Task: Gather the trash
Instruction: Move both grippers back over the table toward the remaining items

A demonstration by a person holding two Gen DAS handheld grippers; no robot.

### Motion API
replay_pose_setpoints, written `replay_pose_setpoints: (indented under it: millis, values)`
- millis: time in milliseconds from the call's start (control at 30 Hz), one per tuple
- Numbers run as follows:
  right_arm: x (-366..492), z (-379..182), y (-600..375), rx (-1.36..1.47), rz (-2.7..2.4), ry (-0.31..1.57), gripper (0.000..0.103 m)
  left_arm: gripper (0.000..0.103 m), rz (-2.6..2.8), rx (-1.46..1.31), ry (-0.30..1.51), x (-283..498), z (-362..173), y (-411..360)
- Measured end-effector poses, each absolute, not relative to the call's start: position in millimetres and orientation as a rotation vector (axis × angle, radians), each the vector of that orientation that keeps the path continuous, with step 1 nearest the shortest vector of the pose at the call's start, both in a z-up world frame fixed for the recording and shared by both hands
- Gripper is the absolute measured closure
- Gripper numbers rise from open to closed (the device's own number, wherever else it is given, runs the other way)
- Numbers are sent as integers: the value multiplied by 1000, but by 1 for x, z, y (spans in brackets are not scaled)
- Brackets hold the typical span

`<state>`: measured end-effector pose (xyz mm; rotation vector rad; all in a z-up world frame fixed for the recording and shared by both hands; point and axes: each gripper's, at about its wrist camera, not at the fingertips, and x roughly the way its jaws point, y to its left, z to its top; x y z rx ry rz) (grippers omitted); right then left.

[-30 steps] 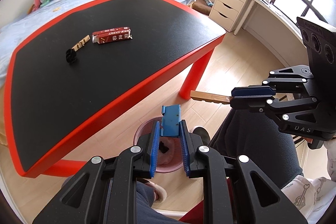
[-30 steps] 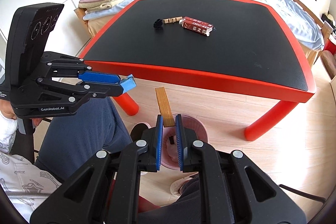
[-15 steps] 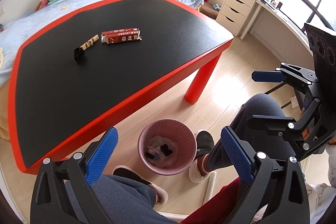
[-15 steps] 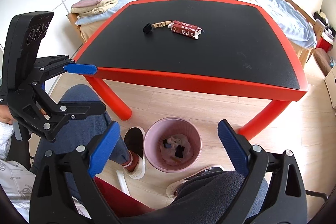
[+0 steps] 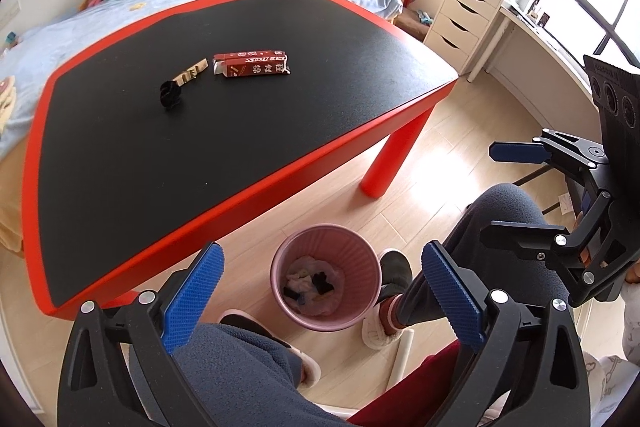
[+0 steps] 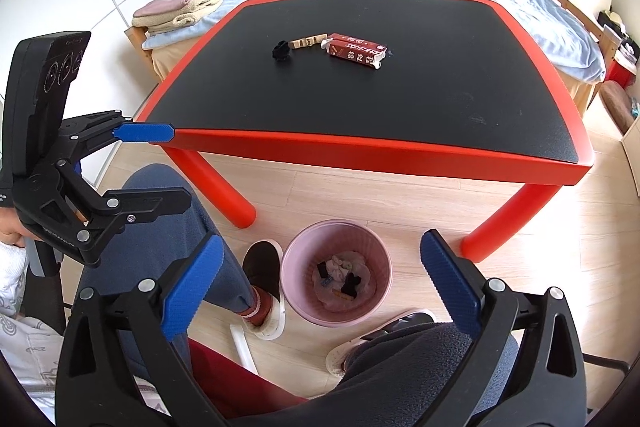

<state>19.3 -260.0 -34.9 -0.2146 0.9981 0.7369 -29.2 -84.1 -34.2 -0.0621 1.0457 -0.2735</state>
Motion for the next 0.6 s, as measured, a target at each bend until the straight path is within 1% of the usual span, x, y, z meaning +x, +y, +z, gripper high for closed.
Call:
replay_pose_setpoints:
  millis: [600]
  values:
    - [55, -15, -238, -216, 775, 958, 5, 8, -173, -89, 1003, -4, -19, -43]
